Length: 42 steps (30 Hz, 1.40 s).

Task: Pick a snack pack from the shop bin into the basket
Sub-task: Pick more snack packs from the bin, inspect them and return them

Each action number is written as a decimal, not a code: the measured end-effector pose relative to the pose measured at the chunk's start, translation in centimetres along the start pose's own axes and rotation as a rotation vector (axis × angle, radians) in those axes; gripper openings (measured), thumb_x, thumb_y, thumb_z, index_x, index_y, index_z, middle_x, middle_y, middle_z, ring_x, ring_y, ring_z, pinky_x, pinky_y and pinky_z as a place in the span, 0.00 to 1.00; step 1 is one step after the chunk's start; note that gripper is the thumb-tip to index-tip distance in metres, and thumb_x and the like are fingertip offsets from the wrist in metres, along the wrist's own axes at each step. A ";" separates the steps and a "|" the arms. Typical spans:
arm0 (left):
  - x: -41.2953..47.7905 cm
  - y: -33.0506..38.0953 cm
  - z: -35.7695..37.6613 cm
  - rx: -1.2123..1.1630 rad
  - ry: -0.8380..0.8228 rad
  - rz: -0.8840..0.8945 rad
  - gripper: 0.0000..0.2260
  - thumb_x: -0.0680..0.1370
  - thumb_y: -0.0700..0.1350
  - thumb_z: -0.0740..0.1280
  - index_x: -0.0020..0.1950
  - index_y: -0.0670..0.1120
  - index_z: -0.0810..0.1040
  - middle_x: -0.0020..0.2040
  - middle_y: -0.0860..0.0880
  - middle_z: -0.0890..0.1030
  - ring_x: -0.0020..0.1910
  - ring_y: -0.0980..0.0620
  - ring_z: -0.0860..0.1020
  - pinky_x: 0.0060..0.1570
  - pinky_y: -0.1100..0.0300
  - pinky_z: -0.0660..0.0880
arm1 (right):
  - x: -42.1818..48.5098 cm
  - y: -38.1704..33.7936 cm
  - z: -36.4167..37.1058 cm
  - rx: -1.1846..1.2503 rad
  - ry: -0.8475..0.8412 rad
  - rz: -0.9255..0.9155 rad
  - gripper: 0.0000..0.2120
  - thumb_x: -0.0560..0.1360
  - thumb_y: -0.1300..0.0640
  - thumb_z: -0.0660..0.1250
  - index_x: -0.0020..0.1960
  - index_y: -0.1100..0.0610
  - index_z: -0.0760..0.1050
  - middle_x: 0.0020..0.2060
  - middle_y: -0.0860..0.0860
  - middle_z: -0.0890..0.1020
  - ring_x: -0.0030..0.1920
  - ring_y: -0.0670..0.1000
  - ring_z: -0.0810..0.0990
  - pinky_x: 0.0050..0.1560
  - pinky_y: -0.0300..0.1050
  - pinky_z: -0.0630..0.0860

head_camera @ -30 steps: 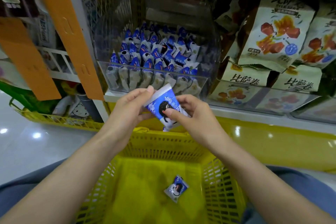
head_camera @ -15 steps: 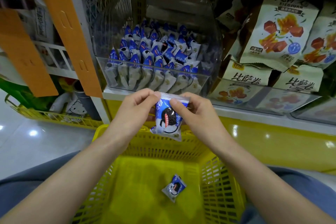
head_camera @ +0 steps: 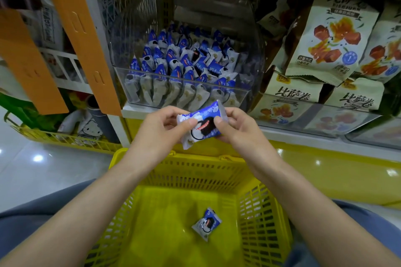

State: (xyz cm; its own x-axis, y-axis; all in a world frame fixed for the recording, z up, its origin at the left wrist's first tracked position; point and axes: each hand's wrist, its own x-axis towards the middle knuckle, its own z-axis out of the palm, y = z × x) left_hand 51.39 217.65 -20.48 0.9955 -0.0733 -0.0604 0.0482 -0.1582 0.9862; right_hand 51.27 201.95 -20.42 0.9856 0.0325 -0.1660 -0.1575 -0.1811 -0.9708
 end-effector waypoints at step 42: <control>-0.6 -0.2 0.9 -0.138 -0.085 -0.054 0.12 0.75 0.37 0.66 0.58 0.39 0.75 0.54 0.43 0.80 0.43 0.53 0.79 0.38 0.67 0.78 | -0.4 0.2 0.7 0.395 -0.050 0.166 0.14 0.79 0.56 0.59 0.59 0.64 0.71 0.53 0.58 0.82 0.52 0.52 0.82 0.54 0.46 0.79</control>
State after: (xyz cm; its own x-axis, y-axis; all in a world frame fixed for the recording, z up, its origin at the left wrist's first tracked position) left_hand 50.72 216.85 -20.81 0.9809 -0.1522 -0.1214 0.1185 -0.0282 0.9926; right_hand 50.82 202.56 -20.65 0.9421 0.0844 -0.3245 -0.3351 0.2017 -0.9204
